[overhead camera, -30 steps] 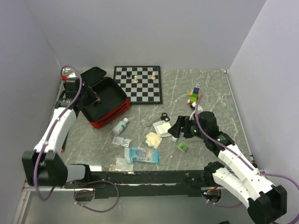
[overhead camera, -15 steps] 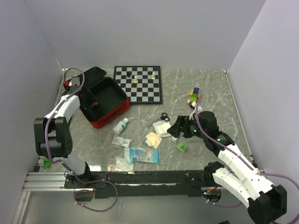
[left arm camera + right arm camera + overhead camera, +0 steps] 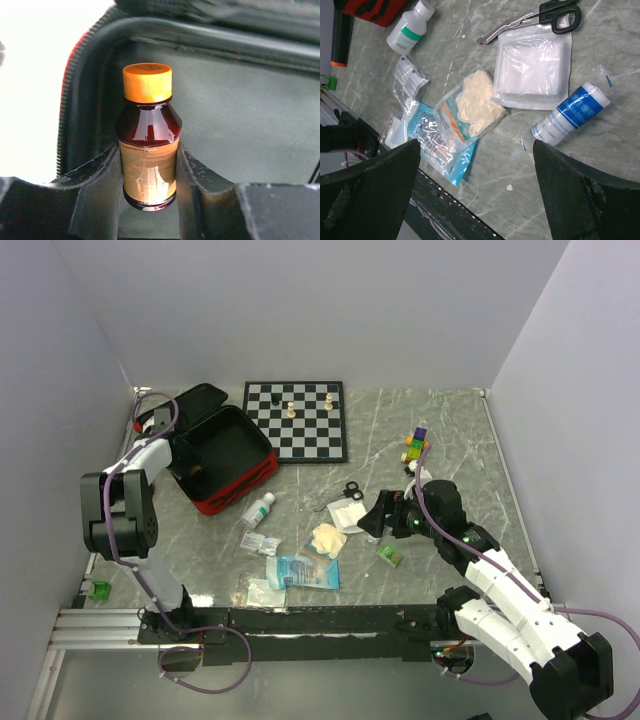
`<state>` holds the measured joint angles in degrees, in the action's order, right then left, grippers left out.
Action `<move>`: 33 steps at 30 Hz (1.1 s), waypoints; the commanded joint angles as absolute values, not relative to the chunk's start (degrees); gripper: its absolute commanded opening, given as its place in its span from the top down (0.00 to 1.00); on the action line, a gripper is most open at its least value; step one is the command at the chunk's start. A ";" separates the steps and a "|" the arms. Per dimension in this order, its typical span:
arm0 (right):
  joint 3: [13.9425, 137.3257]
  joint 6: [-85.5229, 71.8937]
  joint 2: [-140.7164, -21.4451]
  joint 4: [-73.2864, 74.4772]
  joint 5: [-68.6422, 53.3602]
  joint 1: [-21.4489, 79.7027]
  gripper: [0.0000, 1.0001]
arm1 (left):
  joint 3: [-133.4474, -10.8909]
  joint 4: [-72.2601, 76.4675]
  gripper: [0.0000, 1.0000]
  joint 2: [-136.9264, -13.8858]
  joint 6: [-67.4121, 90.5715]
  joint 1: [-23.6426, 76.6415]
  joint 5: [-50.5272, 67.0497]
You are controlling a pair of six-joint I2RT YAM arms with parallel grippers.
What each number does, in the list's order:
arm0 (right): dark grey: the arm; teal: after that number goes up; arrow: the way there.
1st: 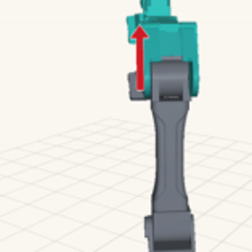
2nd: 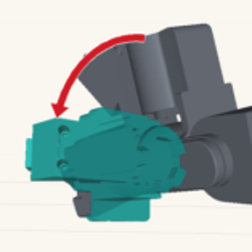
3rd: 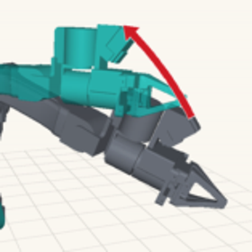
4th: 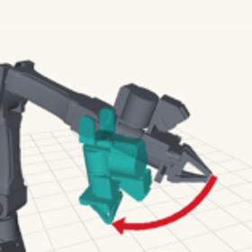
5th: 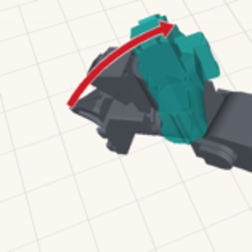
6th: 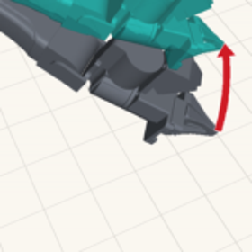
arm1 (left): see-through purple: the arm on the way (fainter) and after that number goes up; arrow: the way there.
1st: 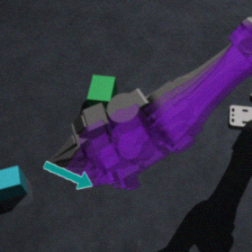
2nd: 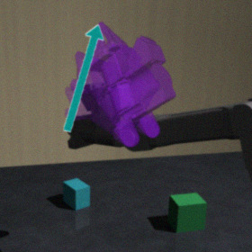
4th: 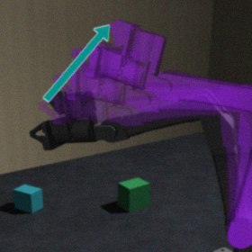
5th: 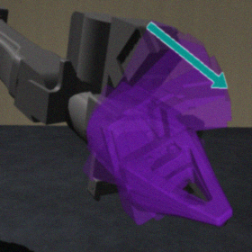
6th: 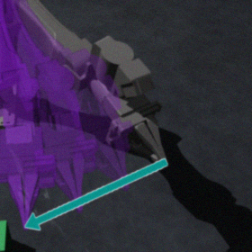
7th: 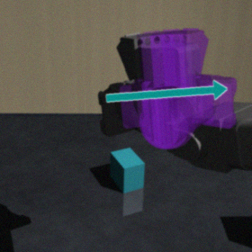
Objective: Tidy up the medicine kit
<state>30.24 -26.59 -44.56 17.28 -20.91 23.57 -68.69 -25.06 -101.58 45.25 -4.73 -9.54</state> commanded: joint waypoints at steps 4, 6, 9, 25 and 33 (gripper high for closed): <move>29.88 -26.72 -44.30 15.82 -21.71 23.38 0.00 | -69.70 -24.17 0.40 -99.32 47.29 -5.45 -10.81; 30.14 -26.54 -44.56 16.17 -21.45 23.38 0.00 | -69.43 -24.43 0.34 -98.27 47.11 -5.45 -10.64; 30.50 -26.19 -44.56 16.70 -21.36 23.38 0.00 | -69.08 -25.05 0.27 -95.37 47.02 -5.45 -10.46; 29.97 -26.28 -43.51 17.49 -19.78 23.38 0.00 | -68.03 -33.92 0.24 -79.71 35.44 25.44 -13.45; 29.53 -26.19 -42.98 17.84 -18.72 23.38 0.00 | -68.47 -39.64 0.04 -84.54 30.33 40.16 -20.48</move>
<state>29.85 -26.52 -43.77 18.20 -19.75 23.57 -68.05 -35.33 -83.37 34.24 39.27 -15.62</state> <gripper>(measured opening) 0.997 0.959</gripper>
